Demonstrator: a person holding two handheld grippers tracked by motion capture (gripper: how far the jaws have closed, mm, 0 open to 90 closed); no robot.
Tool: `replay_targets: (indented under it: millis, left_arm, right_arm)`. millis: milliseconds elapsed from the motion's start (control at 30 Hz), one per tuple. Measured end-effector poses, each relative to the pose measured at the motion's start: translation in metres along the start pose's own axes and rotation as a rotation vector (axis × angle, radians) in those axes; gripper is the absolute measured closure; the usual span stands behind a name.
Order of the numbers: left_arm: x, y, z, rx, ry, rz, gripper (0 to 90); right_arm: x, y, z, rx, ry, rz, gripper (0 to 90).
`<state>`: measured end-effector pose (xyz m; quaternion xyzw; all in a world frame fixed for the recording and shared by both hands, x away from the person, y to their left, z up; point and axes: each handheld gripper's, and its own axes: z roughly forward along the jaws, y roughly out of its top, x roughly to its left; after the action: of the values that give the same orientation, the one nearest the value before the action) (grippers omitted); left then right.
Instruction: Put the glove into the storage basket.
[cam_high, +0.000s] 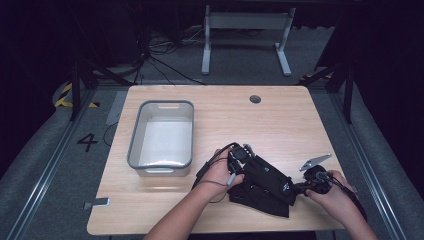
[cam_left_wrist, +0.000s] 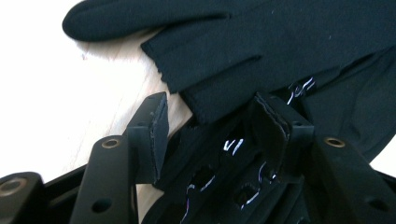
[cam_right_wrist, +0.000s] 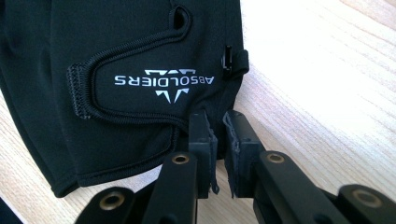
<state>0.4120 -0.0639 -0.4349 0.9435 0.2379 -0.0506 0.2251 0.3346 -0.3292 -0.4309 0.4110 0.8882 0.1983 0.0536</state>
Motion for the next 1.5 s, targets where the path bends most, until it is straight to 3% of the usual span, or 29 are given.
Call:
replay_targets:
  millis: [167,233,333,367,400,467,567,900,1067,1300,1500]
  left_arm:
    - [-0.001,0.003,0.002,-0.001,0.003,0.007,51.9]
    - [-0.002,0.003,0.002,-0.012,0.017,0.012,61.4]
    - [-0.004,0.004,0.001,-0.015,0.031,0.019,66.6]
    - [-0.005,0.004,-0.001,-0.02,0.04,0.022,73.5]
    - [-0.006,0.004,-0.001,-0.026,0.055,0.03,73.5]
    - [-0.008,0.003,-0.004,-0.03,0.087,0.038,82.1]
    - [-0.009,0.003,-0.004,-0.025,0.089,0.044,85.2]
    - [-0.012,0.003,-0.013,-0.06,0.095,0.056,86.2]
    - [-0.01,0.004,-0.011,-0.062,0.083,0.056,80.3]
    - [-0.014,0.005,-0.015,-0.068,0.128,0.083,87.4]
    - [-0.019,0.002,-0.025,-0.091,0.131,0.095,87.6]
  right_arm:
    - [-0.001,0.0,0.0,-0.003,0.004,0.0,82.3]
    - [-0.001,0.0,0.0,-0.002,0.003,-0.003,82.3]
    - [0.0,0.0,0.0,-0.002,0.002,-0.004,82.3]
    - [0.0,-0.001,0.0,-0.003,0.002,-0.002,82.3]
    - [0.0,-0.001,0.0,-0.003,0.002,-0.002,82.3]
    - [0.0,-0.001,0.0,-0.005,0.003,-0.006,82.3]
    - [0.0,-0.001,0.0,-0.005,0.0,-0.01,82.3]
    - [0.002,0.0,-0.001,0.0,-0.017,-0.02,83.5]
    - [0.003,0.0,-0.002,0.004,-0.025,-0.032,84.0]
    - [0.005,0.002,-0.005,-0.011,-0.046,-0.041,84.7]
    - [0.007,0.002,-0.012,-0.047,-0.072,-0.052,85.0]
